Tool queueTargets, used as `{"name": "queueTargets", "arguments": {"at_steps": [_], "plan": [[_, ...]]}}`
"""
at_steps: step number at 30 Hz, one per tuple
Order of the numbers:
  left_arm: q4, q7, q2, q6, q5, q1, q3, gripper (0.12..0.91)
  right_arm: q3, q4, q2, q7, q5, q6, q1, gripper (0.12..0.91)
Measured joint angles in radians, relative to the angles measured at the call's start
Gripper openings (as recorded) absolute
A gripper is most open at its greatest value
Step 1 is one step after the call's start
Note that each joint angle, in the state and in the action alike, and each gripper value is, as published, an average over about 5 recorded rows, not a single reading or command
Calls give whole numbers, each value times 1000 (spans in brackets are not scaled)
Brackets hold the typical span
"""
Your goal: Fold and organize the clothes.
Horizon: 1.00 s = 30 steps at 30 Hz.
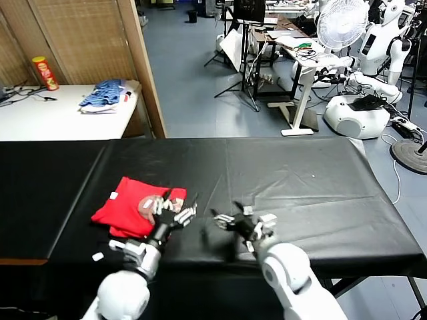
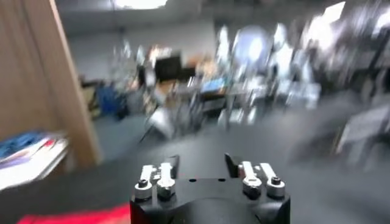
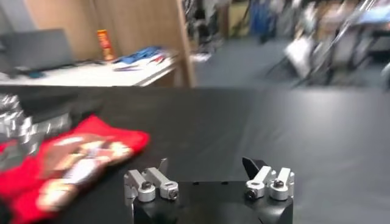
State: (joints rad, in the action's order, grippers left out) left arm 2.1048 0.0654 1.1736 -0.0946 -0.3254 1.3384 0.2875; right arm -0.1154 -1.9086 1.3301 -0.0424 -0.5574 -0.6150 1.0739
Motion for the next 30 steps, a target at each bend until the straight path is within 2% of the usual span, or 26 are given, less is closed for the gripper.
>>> {"name": "queueTargets", "arguments": {"at_steps": [3,6,10,13,17,21,23,27,30], "plan": [[48,12,-9,6,-83,-9,30,794,58,65,33,-27,-121,-30,-64,798],[88,16,-16,13,-104,-3,62,797,102,136,69,-43,-208,-44,-118,798],[113,17,-12,24,-85,16,92,798,130,221,107,-41,-245,-36,-159,775],[117,19,-5,30,-76,31,105,798,137,259,120,-19,-225,-18,-169,664],[116,20,-1,36,-71,41,114,798,142,271,111,33,-130,40,-168,434],[104,24,0,50,-56,44,117,798,134,263,77,77,29,120,-156,217],[93,24,-2,63,-45,49,119,798,124,257,52,96,109,161,-146,146],[68,27,-11,85,-34,65,131,798,96,237,-14,136,251,245,-114,124],[46,44,-19,87,-34,78,141,798,65,210,-76,153,332,318,-73,183]]}}
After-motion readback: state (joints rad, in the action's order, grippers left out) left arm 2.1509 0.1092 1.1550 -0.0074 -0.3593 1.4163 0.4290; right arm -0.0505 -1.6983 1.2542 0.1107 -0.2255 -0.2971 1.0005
